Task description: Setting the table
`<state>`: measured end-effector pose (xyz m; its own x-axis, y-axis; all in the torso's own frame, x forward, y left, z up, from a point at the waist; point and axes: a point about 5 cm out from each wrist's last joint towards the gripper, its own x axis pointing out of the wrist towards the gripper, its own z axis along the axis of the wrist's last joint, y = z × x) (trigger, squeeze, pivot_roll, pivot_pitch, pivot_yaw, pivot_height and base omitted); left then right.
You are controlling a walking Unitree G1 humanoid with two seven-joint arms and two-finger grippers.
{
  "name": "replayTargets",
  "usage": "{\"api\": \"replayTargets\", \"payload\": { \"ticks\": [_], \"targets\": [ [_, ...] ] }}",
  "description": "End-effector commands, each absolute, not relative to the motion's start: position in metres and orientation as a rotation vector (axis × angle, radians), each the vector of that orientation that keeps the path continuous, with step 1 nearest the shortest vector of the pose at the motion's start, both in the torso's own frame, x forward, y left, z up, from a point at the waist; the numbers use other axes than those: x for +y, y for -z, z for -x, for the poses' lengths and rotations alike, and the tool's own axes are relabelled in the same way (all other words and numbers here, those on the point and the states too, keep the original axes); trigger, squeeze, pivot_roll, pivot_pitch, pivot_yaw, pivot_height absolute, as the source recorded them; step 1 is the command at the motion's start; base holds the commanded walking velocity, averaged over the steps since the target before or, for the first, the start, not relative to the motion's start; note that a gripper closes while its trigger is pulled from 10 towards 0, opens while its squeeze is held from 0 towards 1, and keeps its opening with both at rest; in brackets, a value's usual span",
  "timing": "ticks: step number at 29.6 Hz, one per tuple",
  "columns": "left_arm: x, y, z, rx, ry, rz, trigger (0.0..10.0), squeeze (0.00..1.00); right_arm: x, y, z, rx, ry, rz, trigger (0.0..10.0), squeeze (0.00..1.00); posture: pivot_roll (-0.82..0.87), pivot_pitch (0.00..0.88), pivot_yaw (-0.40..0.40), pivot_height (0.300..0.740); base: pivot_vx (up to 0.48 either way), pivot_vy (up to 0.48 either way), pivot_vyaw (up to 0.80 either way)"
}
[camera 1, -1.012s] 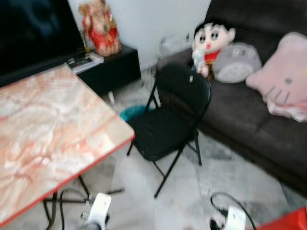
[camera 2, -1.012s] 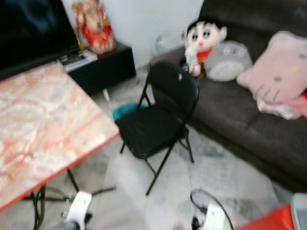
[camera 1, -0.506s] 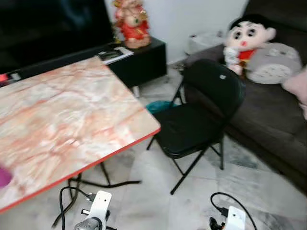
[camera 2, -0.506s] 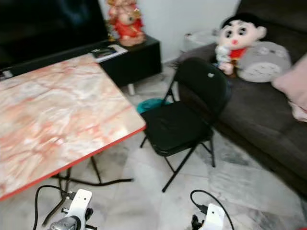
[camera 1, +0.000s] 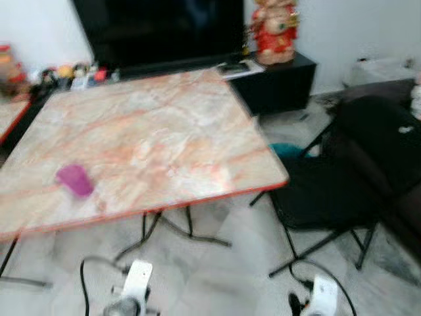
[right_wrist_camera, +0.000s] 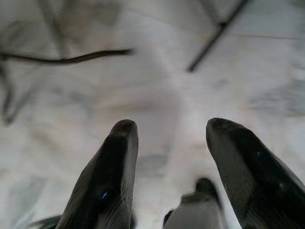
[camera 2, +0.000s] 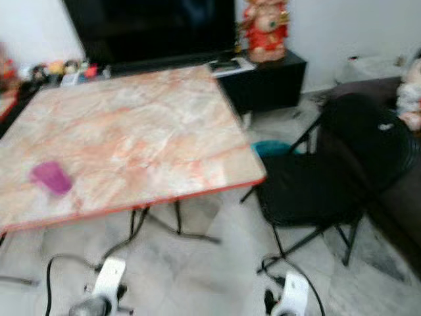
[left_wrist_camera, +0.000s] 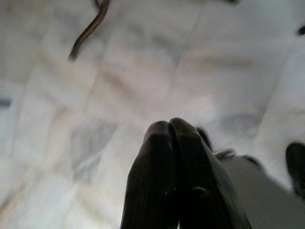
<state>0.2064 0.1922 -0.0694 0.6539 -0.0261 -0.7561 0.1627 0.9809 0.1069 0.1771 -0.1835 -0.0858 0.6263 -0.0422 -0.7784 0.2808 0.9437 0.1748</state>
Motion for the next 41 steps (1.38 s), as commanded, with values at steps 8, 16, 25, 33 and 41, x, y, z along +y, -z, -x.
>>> {"api": "replayTargets", "payload": {
  "ticks": [8,16,25,33,41],
  "targets": [
    [0.1916,0.0715,-0.2026,0.854,0.073,-0.142,10.0,0.00,-0.1887,0.0858,-0.1761,0.895,0.169,-0.265,10.0,0.00,-0.10,0.000,0.047,0.740,0.000,0.000,0.66],
    [0.1925,0.0736,-0.1978,0.855,0.058,-0.137,10.0,0.00,-0.1890,0.0852,-0.1780,0.901,0.170,-0.261,10.0,0.00,-0.08,0.000,0.037,0.740,0.000,0.000,0.05],
    [0.1932,0.0734,-0.1970,0.836,0.027,-0.095,10.0,0.00,-0.1880,0.0845,-0.1800,0.901,0.152,-0.247,10.0,0.00,-0.07,0.000,0.022,0.740,0.000,0.000,0.00],
    [0.1921,0.0734,-0.1987,0.850,0.004,-0.094,10.0,0.00,-0.1885,0.0831,-0.1826,0.891,0.160,-0.254,10.0,0.00,-0.07,0.000,0.015,0.740,0.000,0.000,0.00],
    [0.1945,0.0727,-0.1997,0.850,-0.011,-0.101,10.0,0.00,-0.1895,0.0840,-0.1806,0.892,0.177,-0.265,10.0,0.00,-0.07,0.000,0.020,0.740,0.187,0.000,0.00]
  ]
}}
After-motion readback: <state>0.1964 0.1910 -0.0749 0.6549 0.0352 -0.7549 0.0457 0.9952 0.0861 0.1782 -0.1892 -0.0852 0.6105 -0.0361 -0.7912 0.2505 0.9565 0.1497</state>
